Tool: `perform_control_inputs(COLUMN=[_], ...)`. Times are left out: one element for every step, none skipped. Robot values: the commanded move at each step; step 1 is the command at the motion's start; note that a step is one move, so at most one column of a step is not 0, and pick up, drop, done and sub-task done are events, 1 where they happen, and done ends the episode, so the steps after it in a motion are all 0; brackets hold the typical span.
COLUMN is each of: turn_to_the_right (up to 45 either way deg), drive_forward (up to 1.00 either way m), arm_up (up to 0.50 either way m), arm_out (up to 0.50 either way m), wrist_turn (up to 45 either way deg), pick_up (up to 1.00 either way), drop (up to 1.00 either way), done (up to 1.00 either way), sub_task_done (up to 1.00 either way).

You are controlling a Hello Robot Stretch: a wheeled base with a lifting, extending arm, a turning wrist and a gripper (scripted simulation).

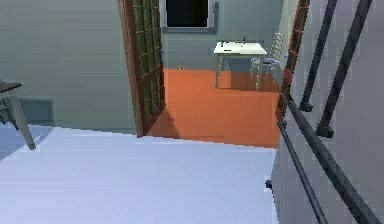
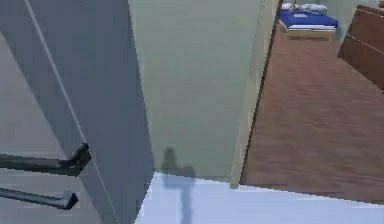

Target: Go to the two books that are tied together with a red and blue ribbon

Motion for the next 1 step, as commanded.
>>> perform_control_inputs(turn_to_the_right=[0.0], drive_forward=[1.0], arm_up=[0.0], arm_out=[0.0], wrist_turn=[0.0], pick_up=[0.0], drop=[0.0], done=[0.0], sub_task_done=[0.0])
